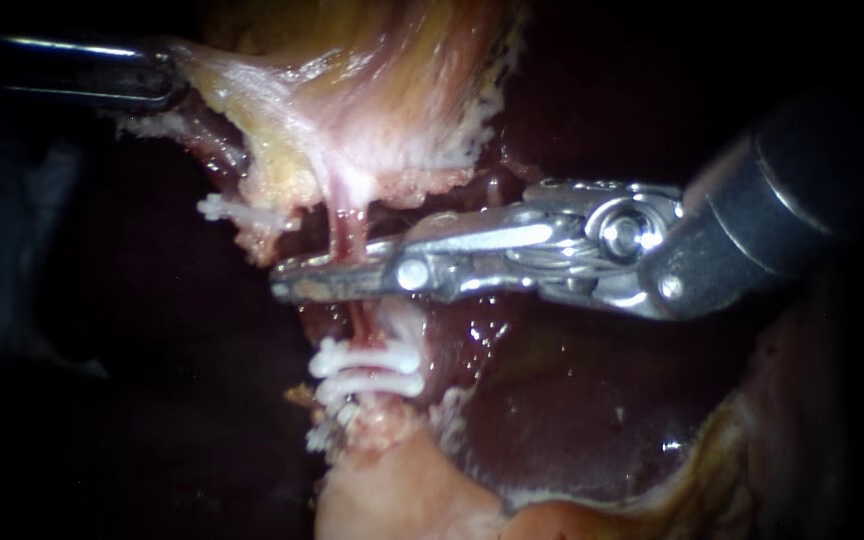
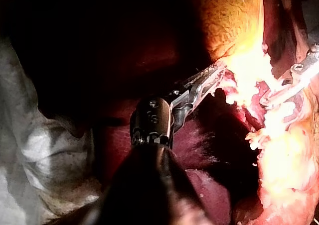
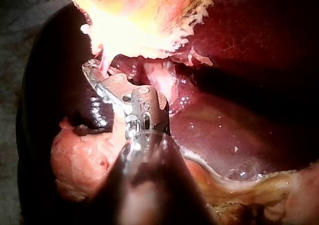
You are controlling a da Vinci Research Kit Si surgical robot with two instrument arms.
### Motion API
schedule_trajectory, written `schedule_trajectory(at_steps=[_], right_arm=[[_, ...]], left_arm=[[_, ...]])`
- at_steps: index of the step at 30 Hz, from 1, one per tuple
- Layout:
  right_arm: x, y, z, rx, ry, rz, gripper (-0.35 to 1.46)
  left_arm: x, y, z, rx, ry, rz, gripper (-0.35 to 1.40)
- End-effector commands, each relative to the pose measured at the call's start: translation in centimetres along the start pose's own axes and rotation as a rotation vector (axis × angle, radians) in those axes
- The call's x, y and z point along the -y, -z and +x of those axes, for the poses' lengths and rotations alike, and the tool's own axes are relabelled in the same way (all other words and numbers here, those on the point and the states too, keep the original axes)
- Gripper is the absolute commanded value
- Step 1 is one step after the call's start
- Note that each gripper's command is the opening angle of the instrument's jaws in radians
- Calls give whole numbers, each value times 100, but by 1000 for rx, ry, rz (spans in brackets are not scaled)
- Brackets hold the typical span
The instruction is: Going back third clip right tube
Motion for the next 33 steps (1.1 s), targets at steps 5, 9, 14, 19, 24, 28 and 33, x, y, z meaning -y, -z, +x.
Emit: schedule_trajectory(at_steps=[5, 9, 14, 19, 24, 28, 33], right_arm=[[-8, -9, -2, -14, 73, 4, 44], [-21, -9, -7, -30, 125, -36, 44], [-44, -4, -11, -16, 242, -112, 46], [-54, 12, -14, 7, 341, -155, 48], [-48, 36, -23, 24, 461, -143, 49], [-39, 59, -31, 32, 535, -144, 50], [-22, 98, -48, 49, 641, -119, 50]], left_arm=[[0, 0, 0, 0, 0, 0, -35], [-1, -1, 0, -1, 0, 1, -35], [-3, -2, -1, -2, 0, 3, -35], [-4, -2, -1, -2, 0, 3, -35], [-4, -1, -2, -1, 0, 3, -35], [-4, -1, -2, -1, 0, 3, -35], [-4, 1, -2, -1, 0, 2, -35]])
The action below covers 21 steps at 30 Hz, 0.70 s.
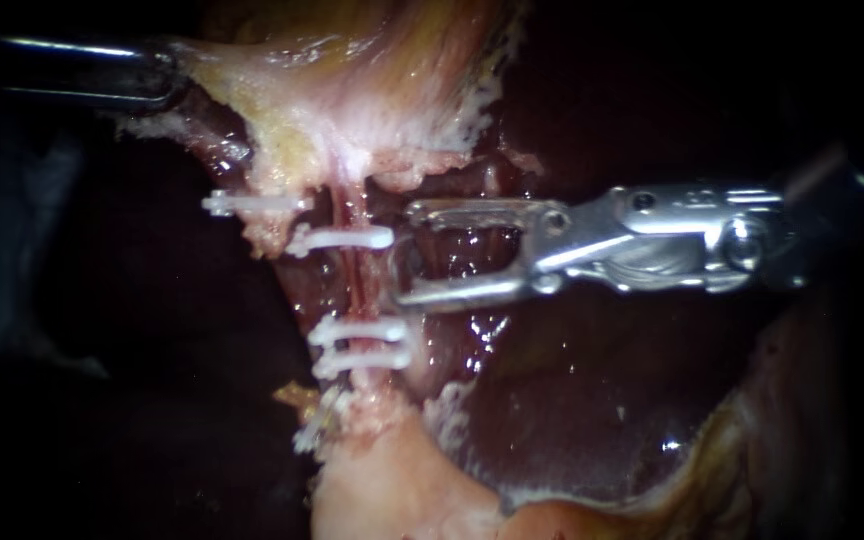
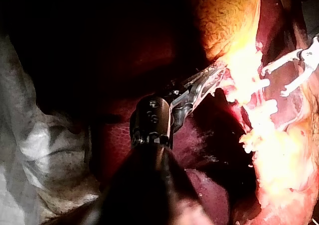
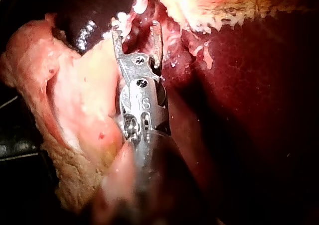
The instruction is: Going back third clip right tube
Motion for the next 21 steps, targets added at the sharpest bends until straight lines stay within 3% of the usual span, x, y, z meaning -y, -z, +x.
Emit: schedule_trajectory(at_steps=[1, 6, 11, 21], right_arm=[[3, 7, 0, 0, 16, 4, 50], [16, 37, -6, 0, 68, 21, 50], [18, 52, -10, 0, 88, 28, 50], [19, 57, -11, 0, 100, 30, 50]], left_arm=[[0, 0, 0, 0, 0, -1, -35], [0, -1, 0, 0, 0, -1, -35], [0, -4, -2, -1, -1, 2, -35], [5, -43, -19, -5, -12, -4, -35]])
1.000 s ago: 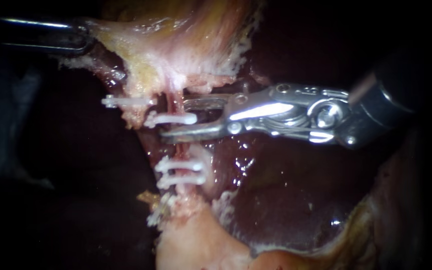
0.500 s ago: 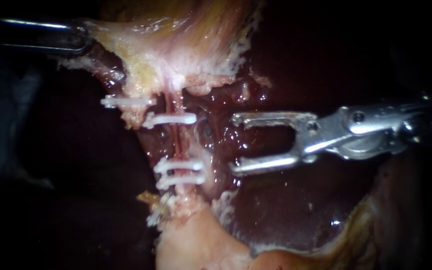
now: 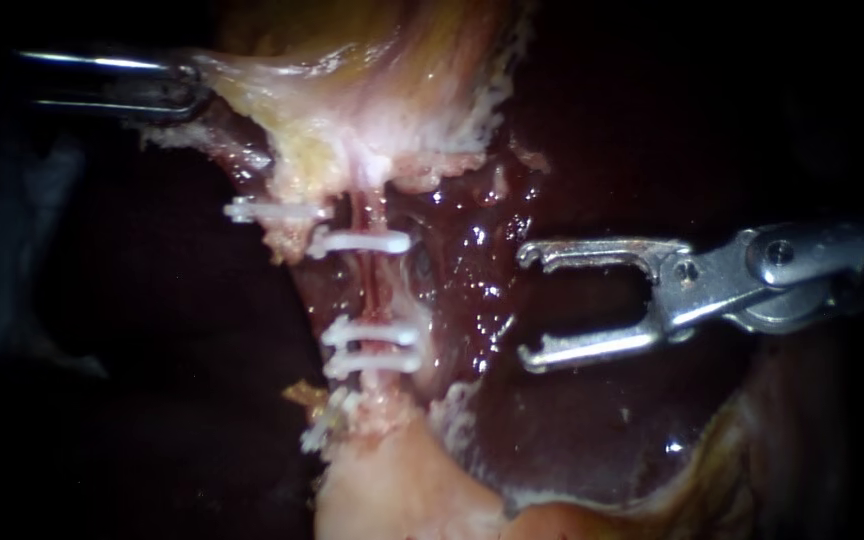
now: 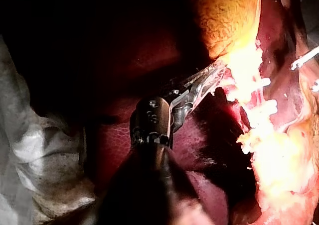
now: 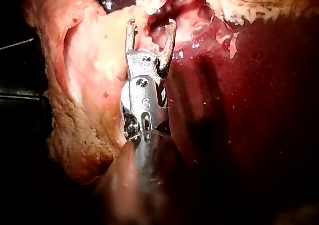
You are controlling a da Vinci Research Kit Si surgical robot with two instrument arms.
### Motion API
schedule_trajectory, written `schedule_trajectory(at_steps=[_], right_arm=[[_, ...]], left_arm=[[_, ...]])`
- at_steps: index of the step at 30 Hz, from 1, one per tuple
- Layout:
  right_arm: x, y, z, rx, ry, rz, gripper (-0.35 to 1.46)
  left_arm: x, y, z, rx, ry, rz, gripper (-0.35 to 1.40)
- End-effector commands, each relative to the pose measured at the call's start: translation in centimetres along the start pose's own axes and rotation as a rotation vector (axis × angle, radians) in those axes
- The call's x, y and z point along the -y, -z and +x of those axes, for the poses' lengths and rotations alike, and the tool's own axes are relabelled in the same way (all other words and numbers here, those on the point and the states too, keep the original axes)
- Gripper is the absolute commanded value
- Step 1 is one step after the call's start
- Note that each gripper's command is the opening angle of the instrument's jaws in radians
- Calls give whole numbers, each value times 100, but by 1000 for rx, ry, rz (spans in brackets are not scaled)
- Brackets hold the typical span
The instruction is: Going back third clip right tube
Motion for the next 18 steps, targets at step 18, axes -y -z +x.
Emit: schedule_trajectory(at_steps=[18], right_arm=[[1, -1, 2, 0, 1, 0, 50]], left_arm=[[-2, -26, -14, 17, -10, -17, -35]])
